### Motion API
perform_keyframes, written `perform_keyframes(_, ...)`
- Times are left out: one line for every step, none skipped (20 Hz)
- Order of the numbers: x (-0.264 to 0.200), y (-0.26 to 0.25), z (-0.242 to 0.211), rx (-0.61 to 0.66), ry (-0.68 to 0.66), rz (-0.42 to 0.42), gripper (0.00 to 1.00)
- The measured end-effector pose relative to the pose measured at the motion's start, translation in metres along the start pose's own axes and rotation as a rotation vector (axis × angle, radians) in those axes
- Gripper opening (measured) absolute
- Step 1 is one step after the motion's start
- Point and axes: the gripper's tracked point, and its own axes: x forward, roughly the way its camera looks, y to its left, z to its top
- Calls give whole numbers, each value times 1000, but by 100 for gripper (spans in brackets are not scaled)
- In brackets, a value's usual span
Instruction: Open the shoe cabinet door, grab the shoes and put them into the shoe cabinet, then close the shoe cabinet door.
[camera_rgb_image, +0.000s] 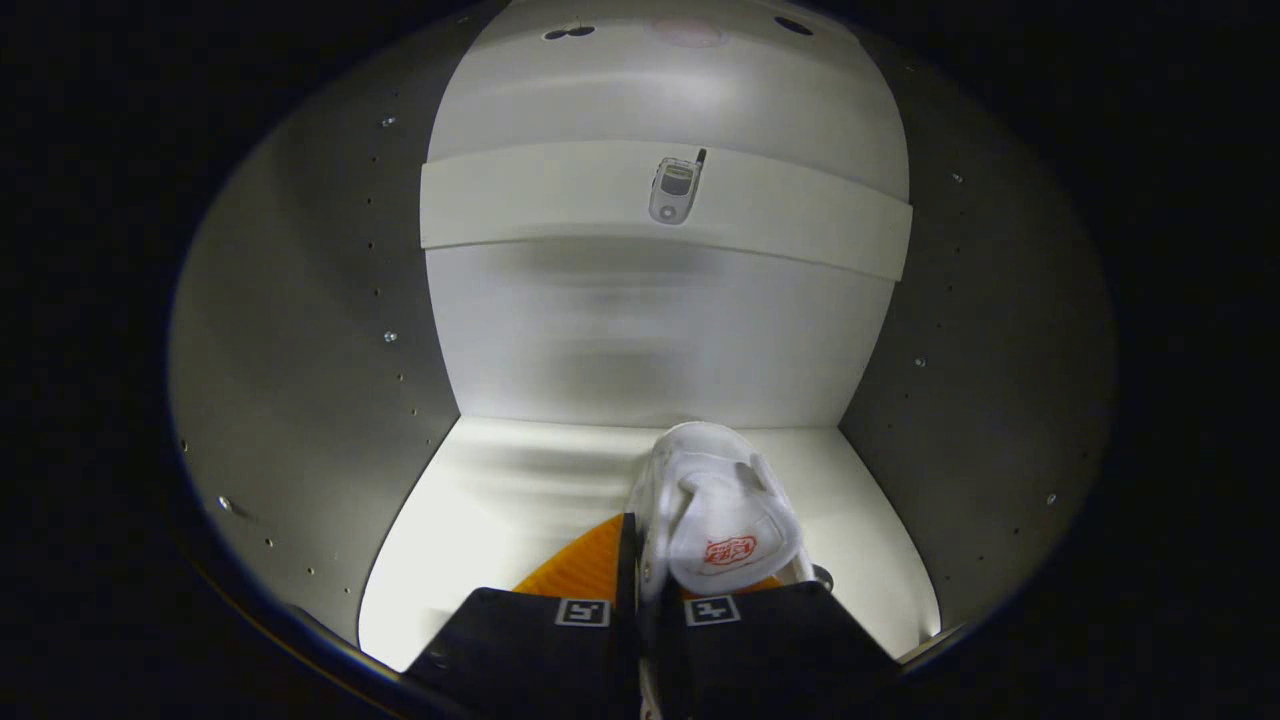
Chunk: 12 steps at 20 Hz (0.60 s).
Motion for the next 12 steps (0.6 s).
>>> perform_keyframes(-3,-3,1,-12,-3,-9,18)
perform_keyframes(-5,-4,4,-13,-12,-9,24)
perform_keyframes(-12,-5,9,-2,-24,-9,27)
perform_keyframes(-17,-4,14,19,-35,-1,35)
perform_keyframes(-22,0,16,45,-32,14,47)
perform_keyframes(-31,4,19,61,-36,31,58)
perform_keyframes(-41,3,22,59,-44,36,70)
perform_keyframes(-50,2,25,45,-60,32,82)
perform_keyframes(-62,0,30,30,-87,26,86)
perform_keyframes(-70,0,36,25,-110,28,88)
perform_keyframes(-82,0,40,32,-130,32,89)
perform_keyframes(-94,2,45,44,-150,40,91)
